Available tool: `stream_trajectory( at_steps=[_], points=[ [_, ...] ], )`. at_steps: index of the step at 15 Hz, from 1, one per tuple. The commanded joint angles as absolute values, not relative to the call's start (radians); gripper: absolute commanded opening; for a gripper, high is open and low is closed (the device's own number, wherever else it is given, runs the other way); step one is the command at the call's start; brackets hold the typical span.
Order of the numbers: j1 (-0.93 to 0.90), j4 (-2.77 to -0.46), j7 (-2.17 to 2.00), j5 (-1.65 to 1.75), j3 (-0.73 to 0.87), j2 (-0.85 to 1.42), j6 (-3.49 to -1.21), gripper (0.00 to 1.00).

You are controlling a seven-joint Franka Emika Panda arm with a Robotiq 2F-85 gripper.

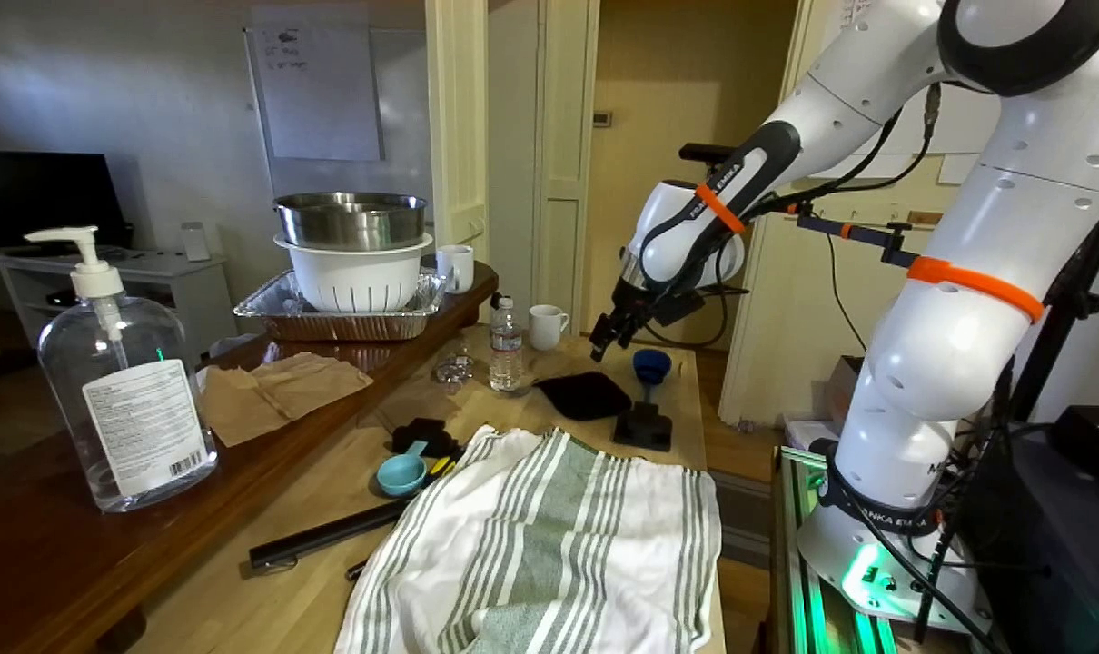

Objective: Move the black object to the left

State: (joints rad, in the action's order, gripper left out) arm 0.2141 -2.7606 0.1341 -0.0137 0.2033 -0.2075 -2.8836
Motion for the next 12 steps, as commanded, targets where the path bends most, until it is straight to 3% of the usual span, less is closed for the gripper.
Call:
stream_trajectory(
  at_steps=[1, 6, 12],
  points=[
    [0.113, -2.739, 0.267, -0.169, 0.288, -0.088, -3.084, 1.00],
    [-0.064, -2.710, 0.435, -0.435, 0.388, -0.056, -3.123, 1.00],
    [-0.101, -2.681, 0.554, -0.611, 0.420, 0.021, -3.112, 1.00]
  ],
)
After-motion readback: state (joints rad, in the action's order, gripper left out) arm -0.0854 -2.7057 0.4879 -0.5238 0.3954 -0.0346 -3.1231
